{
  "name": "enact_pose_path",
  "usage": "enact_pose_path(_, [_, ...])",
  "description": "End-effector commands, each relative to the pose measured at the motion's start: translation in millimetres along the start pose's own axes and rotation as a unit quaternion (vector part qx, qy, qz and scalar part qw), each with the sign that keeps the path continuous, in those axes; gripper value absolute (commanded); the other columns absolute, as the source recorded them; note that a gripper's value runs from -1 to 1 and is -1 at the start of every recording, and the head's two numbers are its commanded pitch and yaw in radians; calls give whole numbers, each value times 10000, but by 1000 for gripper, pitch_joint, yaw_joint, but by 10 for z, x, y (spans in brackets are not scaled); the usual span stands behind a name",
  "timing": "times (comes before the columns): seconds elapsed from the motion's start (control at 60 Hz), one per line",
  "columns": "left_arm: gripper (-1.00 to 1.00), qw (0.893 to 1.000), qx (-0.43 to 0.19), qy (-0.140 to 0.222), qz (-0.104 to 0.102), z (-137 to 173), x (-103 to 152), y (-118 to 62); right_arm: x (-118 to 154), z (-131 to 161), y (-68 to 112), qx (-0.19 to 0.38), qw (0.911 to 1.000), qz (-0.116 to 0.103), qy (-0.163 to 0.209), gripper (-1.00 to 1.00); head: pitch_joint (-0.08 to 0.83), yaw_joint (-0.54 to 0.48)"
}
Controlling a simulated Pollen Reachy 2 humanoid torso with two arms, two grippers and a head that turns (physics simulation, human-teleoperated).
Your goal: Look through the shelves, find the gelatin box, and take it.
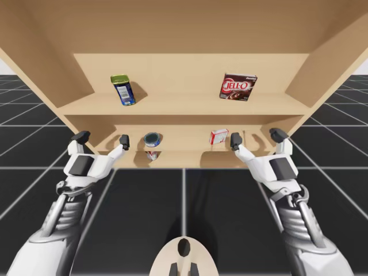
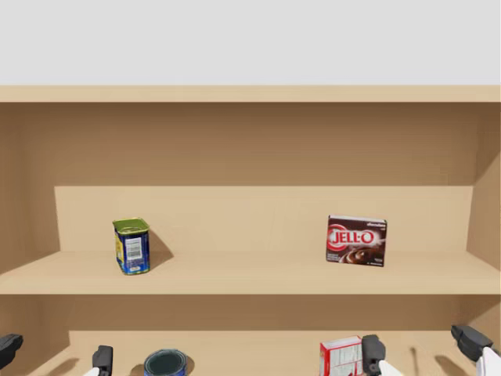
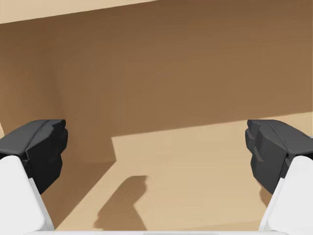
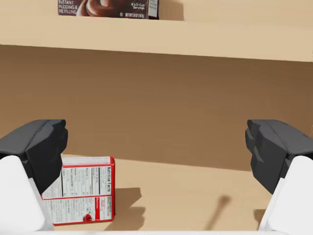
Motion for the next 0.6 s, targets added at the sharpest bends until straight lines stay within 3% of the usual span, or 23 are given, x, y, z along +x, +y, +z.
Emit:
enact_pose_path(0.017, [-1000,10000,10,6,0,0,-1,10,4,35,40,-142,9998,-33,-104,-1000,7,3])
enact_pose_path(0.083, [-1000,10000,13,4,-3,0,0,11,37,45,45,-94,9998,86,-169,-1000,11,3])
enact_pose_path(0.2, [-1000,10000,3,13,-4,-1,-2,10,26,22,36,28,10000,14,12,-1000,42,0])
enact_pose_path(0.367, [-1000,10000,0,14,-13,-5,-8,13,-7,1,25,-18,10000,5,60,-1000,160,-10])
enact_pose_path(0.6, [-1000,10000,-6,11,-47,-11,-14,7,-19,-6,20,-19,10000,38,70,-1000,293,-97])
